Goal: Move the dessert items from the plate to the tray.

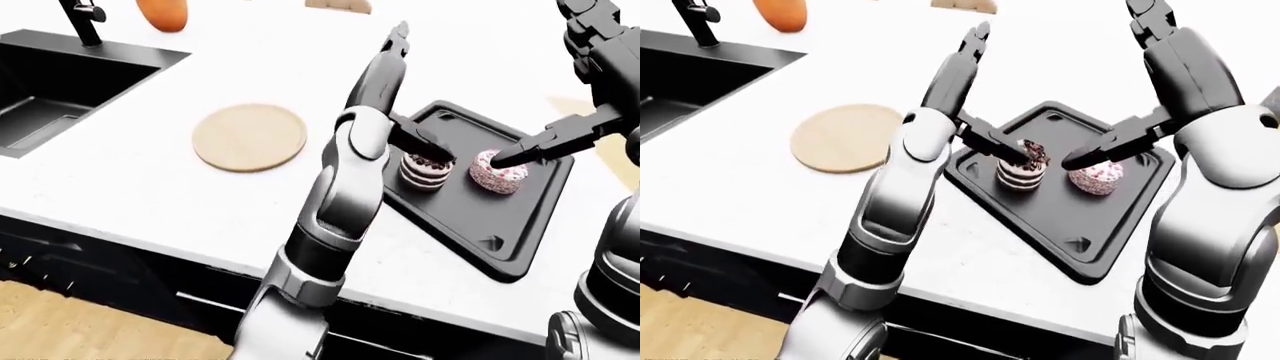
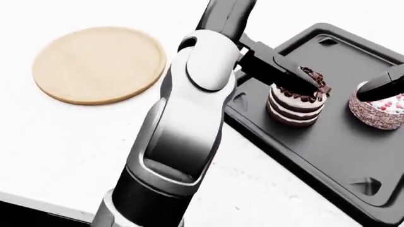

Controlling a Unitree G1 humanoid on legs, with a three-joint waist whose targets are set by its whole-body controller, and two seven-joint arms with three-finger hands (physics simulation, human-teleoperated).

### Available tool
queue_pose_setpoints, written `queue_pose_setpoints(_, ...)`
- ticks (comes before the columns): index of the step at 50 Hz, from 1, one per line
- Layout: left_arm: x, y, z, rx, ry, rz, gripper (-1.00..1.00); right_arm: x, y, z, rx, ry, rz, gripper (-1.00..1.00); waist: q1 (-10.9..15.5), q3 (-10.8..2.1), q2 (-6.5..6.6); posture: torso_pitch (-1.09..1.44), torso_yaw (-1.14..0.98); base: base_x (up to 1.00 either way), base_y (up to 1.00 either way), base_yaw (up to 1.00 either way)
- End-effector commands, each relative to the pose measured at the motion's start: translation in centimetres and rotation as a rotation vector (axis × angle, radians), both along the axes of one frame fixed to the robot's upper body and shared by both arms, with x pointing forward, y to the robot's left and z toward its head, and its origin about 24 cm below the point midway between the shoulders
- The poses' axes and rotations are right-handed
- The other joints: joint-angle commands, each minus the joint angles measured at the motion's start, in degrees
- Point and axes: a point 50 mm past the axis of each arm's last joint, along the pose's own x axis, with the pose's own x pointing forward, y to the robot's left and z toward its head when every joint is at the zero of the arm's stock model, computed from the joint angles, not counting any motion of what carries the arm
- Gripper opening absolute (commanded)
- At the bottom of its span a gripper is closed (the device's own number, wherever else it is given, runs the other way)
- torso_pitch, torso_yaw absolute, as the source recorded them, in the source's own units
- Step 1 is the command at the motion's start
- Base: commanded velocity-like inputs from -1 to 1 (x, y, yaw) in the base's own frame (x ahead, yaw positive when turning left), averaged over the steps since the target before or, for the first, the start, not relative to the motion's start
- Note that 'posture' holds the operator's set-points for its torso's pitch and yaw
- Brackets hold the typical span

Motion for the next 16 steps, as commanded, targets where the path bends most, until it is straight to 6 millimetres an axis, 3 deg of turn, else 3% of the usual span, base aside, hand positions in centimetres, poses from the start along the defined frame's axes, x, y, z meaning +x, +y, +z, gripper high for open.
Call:
queue_pose_setpoints(1, -1.5, 0.6, 3.1, -0.011, -0.099, -0.019, 1.0, -1.0, -0.2, 1.5, -0.021, -0.067, -0.016, 1.0, 0.0, -1.7, -0.46, 0.0, 0.0, 0.0, 0.0, 0.0)
queue_pose_setpoints(9, -3.3, 8.1, 6.5, -0.105, -0.121, 0.076, 1.0, -4.6, -1.8, 2.9, -0.007, -0.105, -0.037, 1.0, 0.1, -0.96, 0.18, 0.0, 0.0, 0.0, 0.0, 0.0)
queue_pose_setpoints(16, -5.2, 15.3, 6.5, -0.168, -0.15, 0.19, 1.0, -9.1, -3.8, 4.2, -0.025, -0.147, -0.06, 1.0, 0.0, -0.63, 0.62, 0.0, 0.0, 0.0, 0.0, 0.0)
